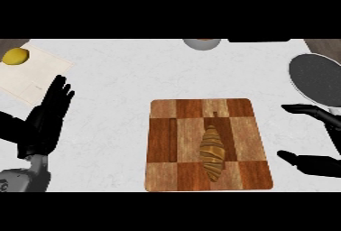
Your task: Pick the croissant from the cutting board and place it in the pan
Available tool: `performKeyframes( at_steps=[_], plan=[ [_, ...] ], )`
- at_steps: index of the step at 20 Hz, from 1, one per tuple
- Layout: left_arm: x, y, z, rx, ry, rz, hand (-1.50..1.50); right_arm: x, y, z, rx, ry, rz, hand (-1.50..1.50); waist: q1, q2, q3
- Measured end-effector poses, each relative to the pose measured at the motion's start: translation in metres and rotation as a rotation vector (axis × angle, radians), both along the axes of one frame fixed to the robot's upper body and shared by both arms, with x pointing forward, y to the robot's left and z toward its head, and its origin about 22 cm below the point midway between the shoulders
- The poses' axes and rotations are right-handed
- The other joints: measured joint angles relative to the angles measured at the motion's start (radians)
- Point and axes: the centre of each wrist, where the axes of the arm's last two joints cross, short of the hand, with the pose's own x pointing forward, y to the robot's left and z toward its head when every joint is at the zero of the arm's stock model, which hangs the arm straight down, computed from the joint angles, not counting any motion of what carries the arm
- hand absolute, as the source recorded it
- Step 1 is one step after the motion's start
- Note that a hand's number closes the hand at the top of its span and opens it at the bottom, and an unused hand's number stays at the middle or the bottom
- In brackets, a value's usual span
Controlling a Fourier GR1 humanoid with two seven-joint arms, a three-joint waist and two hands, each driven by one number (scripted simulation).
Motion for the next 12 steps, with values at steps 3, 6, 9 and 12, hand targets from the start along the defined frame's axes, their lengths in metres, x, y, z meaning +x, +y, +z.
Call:
performKeyframes(
  at_steps=[3,6,9,12],
  plan=[
    [0.003,-0.002,-0.002,-0.011,0.002,-0.014,0.00,-0.004,0.001,0.015,-0.108,-0.034,0.035,-1.50,0.007,0.001,0.000],
    [0.006,-0.001,0.000,-0.013,0.007,-0.026,0.00,0.000,0.004,0.031,-0.182,-0.045,0.063,-1.50,0.015,0.002,0.000],
    [0.006,-0.002,-0.002,-0.014,0.006,-0.035,0.00,0.003,0.017,0.046,-0.296,-0.023,0.097,-1.50,0.021,0.002,-0.001],
    [0.011,-0.005,0.000,-0.010,0.001,-0.041,0.00,0.011,0.035,0.065,-0.432,-0.009,0.110,-1.50,0.028,0.004,-0.001]
  ],
)
